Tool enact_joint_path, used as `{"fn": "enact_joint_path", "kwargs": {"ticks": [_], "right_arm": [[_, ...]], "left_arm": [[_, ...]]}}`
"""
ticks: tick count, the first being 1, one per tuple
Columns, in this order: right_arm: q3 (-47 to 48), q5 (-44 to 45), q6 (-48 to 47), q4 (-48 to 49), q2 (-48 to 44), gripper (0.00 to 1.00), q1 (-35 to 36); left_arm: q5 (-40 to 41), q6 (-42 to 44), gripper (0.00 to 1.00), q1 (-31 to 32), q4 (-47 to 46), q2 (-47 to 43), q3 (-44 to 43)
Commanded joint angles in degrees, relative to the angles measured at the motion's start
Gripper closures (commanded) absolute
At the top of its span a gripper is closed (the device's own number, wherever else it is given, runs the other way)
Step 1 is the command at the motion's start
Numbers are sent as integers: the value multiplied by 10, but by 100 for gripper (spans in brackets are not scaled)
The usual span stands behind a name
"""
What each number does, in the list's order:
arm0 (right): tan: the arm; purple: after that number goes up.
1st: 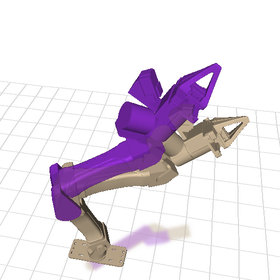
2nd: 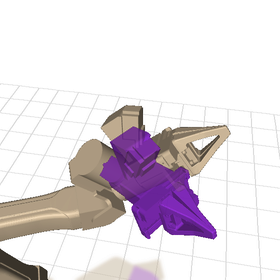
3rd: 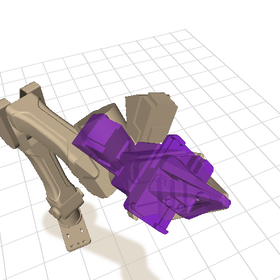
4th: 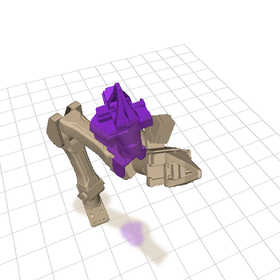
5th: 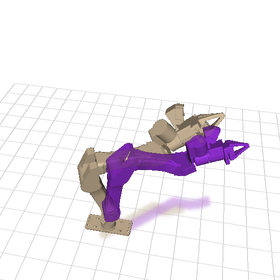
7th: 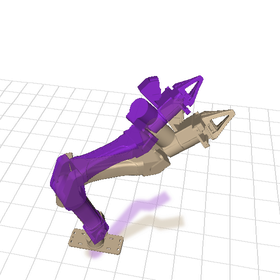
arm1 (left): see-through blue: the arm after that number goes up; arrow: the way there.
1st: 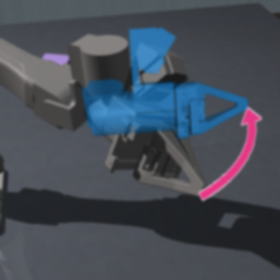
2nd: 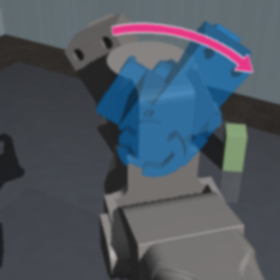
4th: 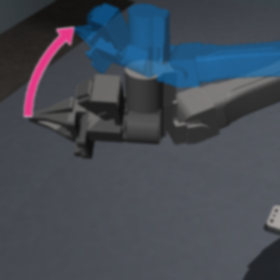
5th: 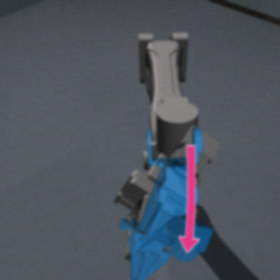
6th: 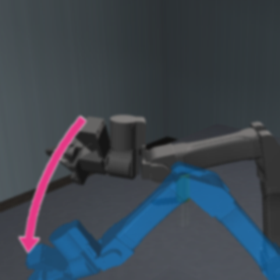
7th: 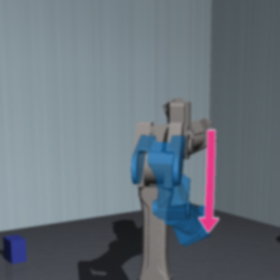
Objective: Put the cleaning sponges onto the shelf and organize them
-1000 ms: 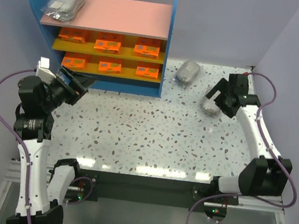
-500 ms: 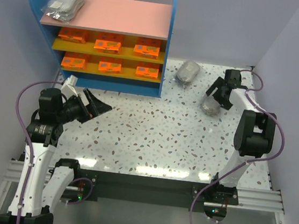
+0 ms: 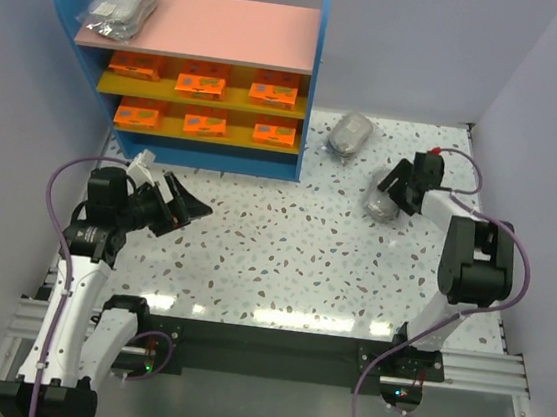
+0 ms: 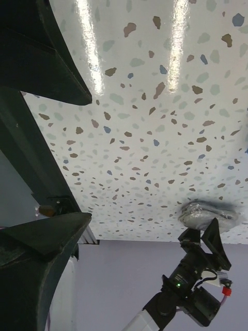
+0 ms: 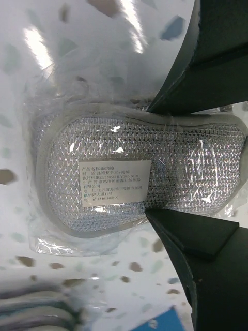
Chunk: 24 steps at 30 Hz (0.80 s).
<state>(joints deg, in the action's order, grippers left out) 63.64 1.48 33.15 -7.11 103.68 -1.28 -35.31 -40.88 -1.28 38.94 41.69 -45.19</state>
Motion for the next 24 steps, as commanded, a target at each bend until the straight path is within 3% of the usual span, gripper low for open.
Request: {"fn": "enact_joint_path", "kwargs": {"ticks": [1, 5, 9, 13, 17, 24], "right_arm": [[-98, -58, 59, -12, -60, 29, 48], [-187, -55, 149, -10, -132, 26, 129], [-231, -17, 318, -13, -188, 23, 256], [-245, 27, 466, -28, -218, 20, 339], [-230, 14, 574, 9, -177, 18, 396], [-156, -75, 595, 128, -58, 18, 458]], "left_arm": [[0, -4, 11, 8, -54, 8, 15], [12, -41, 11, 36, -105, 22, 43], [51, -71, 11, 78, -154, 42, 72], [116, -107, 12, 120, -184, 48, 101], [160, -156, 12, 140, -208, 37, 153], [164, -222, 12, 166, -317, 39, 236]]}}
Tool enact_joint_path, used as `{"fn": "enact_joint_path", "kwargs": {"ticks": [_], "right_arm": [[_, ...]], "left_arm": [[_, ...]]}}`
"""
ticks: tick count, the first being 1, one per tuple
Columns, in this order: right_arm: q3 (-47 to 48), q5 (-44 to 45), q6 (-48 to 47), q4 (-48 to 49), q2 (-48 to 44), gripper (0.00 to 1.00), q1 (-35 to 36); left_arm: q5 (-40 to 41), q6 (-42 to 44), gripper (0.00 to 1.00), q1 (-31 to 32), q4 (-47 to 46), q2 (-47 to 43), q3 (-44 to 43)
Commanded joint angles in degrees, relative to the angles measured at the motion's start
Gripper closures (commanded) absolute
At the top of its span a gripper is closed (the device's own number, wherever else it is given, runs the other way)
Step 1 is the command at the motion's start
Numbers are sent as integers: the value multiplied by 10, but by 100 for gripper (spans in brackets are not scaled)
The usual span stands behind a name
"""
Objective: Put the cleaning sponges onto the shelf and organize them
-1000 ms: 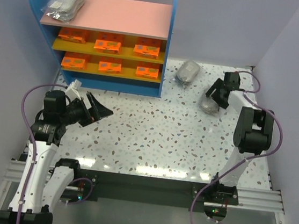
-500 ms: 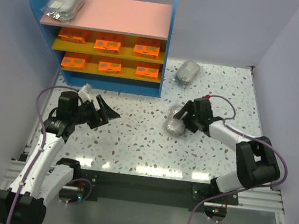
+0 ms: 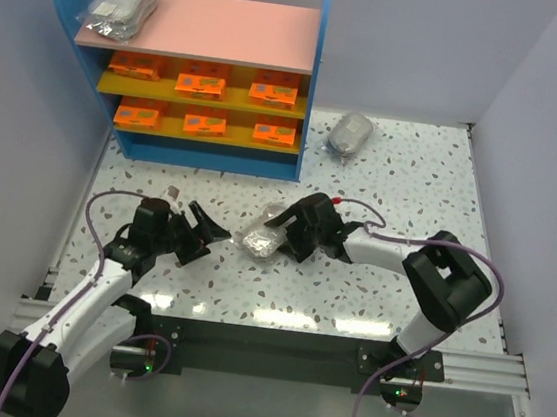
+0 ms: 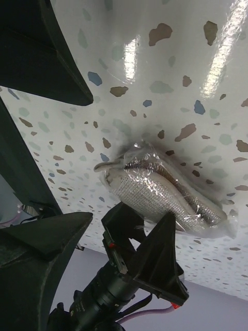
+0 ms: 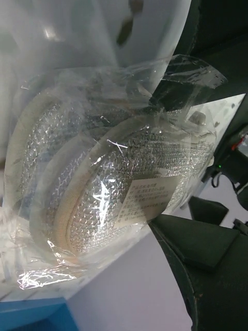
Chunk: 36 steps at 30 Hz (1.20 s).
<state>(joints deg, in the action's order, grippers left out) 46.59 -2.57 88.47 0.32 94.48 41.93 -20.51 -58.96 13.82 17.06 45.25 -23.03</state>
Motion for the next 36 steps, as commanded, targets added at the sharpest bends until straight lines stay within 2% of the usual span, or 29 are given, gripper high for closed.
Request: {"fn": "enact_joint_path", "kwargs": {"ticks": [1, 5, 8, 13, 17, 21, 23, 32, 33, 35, 36], "right_arm": [[15, -44, 42, 71, 35, 18, 31], [15, -89, 33, 111, 21, 19, 35], [5, -87, 17, 77, -22, 17, 35], [-11, -82, 7, 60, -61, 15, 34], [-16, -91, -7, 44, -71, 15, 35], [-16, -99, -27, 6, -106, 15, 32], [-12, -103, -48, -28, -126, 15, 32], [-32, -91, -111, -170, -280, 14, 23], [-34, -89, -116, -181, -294, 14, 22], [-40, -80, -130, -212, -334, 15, 19], [-42, -78, -132, -224, -345, 15, 18]], "left_arm": [[19, -42, 12, 24, -106, 11, 16], [28, -37, 12, 45, -160, 66, 12], [40, -22, 12, 53, -188, 109, -7], [60, 9, 15, 78, -135, 178, -51], [71, 12, 19, 83, -125, 187, -37], [72, 0, 32, 85, -157, 191, -5], [72, -5, 35, 88, -186, 209, 8], [79, -14, 61, 105, -264, 278, 32], [81, -16, 69, 105, -267, 277, 35], [84, -16, 75, 105, -268, 272, 39], [86, -16, 83, 105, -266, 269, 40]]}}
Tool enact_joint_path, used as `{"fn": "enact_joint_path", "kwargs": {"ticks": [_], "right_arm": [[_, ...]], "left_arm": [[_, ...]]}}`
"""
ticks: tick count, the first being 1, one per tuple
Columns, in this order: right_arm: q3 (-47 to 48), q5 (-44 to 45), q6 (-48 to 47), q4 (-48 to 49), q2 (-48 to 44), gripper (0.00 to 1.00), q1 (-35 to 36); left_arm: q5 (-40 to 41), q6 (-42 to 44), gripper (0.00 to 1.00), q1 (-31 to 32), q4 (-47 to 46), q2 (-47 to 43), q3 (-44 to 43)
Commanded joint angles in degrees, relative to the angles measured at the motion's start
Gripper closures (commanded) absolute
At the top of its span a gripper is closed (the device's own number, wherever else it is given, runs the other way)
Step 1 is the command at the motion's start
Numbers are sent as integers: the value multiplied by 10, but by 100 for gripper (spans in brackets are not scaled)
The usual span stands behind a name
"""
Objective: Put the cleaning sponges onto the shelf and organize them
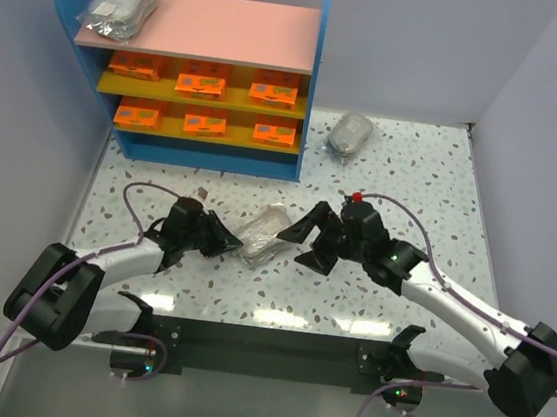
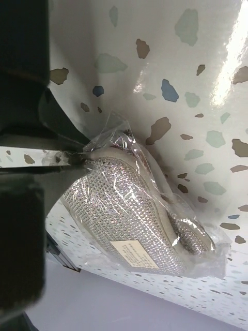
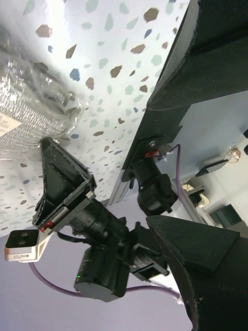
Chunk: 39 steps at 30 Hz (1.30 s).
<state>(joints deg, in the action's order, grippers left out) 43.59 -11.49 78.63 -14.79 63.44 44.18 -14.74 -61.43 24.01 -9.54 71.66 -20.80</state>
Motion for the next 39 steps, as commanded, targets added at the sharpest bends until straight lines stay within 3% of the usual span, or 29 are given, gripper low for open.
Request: {"fn": "enact_joint_path", "kwargs": {"ticks": [1, 3, 7, 9, 13, 19, 26, 33, 35, 39], "right_arm": [[-17, 12, -35, -82, -60, 15, -7], [-22, 12, -37, -103, -85, 15, -12], [-13, 20, -49, -151, -137, 15, -16], [2, 30, -63, -186, -162, 15, -19], [33, 48, -87, -251, -198, 15, -22], [52, 54, -118, -296, -228, 15, -26], [67, 62, -147, -327, -240, 15, -26], [85, 54, -165, -324, -226, 14, -25], [88, 55, -168, -325, -232, 14, -26], [97, 66, -168, -336, -249, 14, -27]], "left_arm": [[30, 10, 87, 3, 2, 2, 18], [29, 10, 99, 3, 19, -14, 19], [30, -11, 100, 3, 79, -95, 9], [44, -21, 100, 3, 159, -167, -21], [85, -52, 100, 2, 310, -282, -135], [146, -93, 100, 2, 402, -323, -331], [242, -88, 100, 2, 443, -262, -575], [302, -36, 100, -4, 400, -95, -761], [295, -26, 100, -19, 379, -62, -789], [179, -64, 100, -135, 317, 9, -828]]}}
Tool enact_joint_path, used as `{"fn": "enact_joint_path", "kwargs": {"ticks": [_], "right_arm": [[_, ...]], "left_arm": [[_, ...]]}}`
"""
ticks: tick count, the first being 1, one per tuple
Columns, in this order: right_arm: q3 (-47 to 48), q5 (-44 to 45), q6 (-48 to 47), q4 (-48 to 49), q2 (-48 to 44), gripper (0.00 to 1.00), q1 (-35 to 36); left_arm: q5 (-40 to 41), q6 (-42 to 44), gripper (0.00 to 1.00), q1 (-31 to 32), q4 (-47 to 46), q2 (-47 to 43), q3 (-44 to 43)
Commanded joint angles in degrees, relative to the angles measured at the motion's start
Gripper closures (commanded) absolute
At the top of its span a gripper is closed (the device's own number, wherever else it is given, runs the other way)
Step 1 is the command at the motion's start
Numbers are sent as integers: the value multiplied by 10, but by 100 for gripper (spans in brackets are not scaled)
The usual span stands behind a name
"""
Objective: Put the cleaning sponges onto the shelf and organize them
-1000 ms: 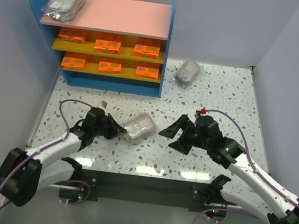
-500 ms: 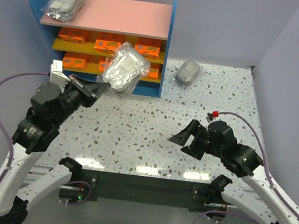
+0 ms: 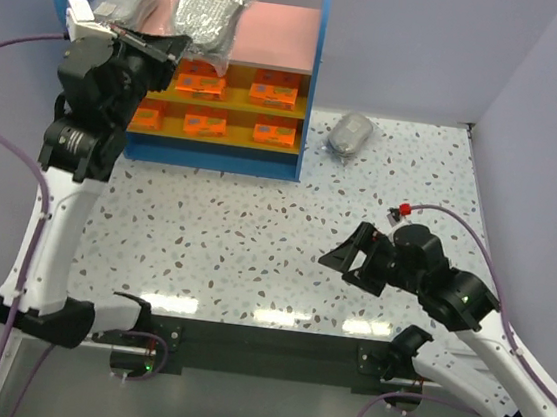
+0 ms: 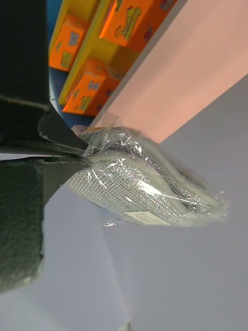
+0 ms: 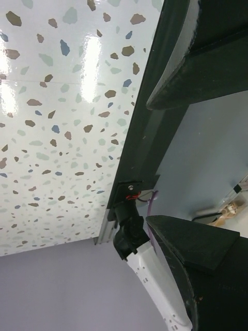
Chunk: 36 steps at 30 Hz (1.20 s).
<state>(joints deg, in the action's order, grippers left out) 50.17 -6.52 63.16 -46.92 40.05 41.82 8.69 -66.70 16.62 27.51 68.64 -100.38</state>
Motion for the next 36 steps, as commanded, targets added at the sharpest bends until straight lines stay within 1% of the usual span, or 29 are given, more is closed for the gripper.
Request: {"fn": "enact_joint_path", "kwargs": {"ticks": [1, 3, 4, 6, 9, 13, 14, 20, 23, 24, 26, 27, 30, 32, 33, 35, 36], "right_arm": [[31, 22, -12, -20, -20, 14, -3], [32, 27, -10, -26, -33, 14, -3], [32, 33, -8, -32, -37, 14, -3], [33, 38, -7, -36, -45, 14, -3], [36, 50, -6, -48, -59, 14, -2], [37, 61, -4, -61, -74, 13, -3], [36, 63, -3, -62, -75, 13, -3], [36, 63, -1, -67, -78, 12, -3], [38, 63, -4, -63, -70, 11, -3], [40, 63, -5, -59, -67, 10, -3], [40, 73, -5, -56, -60, 10, -3], [41, 73, -5, -52, -59, 9, -3], [45, 75, -7, -42, -48, 9, -3], [51, 85, -11, -41, -41, 8, -3], [59, 91, -16, -41, -32, 8, -3], [72, 114, -18, -41, -24, 7, -3], [77, 123, -22, -36, -11, 7, -3]], "left_arm": [[-59, -11, 100, -69, -59, 54, -46], [-79, -19, 100, -95, -52, 84, -87], [-84, -23, 100, -103, -62, 108, -92], [-132, -46, 100, -130, -69, 132, -102], [-166, -69, 100, -154, -97, 167, -90], [-189, -96, 100, -166, -116, 181, -60], [-196, -99, 100, -180, -117, 184, -54], [-221, -120, 100, -183, -127, 205, -32], [-212, -125, 84, -184, -129, 201, -20], [-211, -126, 69, -184, -129, 200, -20], [-208, -127, 58, -183, -130, 195, -20], [-206, -127, 48, -183, -130, 193, -20], [-198, -125, 31, -183, -146, 179, -17], [-205, -128, 22, -183, -158, 167, -15], [-210, -128, 13, -182, -166, 162, -15], [-222, -121, 9, -179, -170, 140, -11], [-228, -119, 5, -178, -171, 129, -4]]}}
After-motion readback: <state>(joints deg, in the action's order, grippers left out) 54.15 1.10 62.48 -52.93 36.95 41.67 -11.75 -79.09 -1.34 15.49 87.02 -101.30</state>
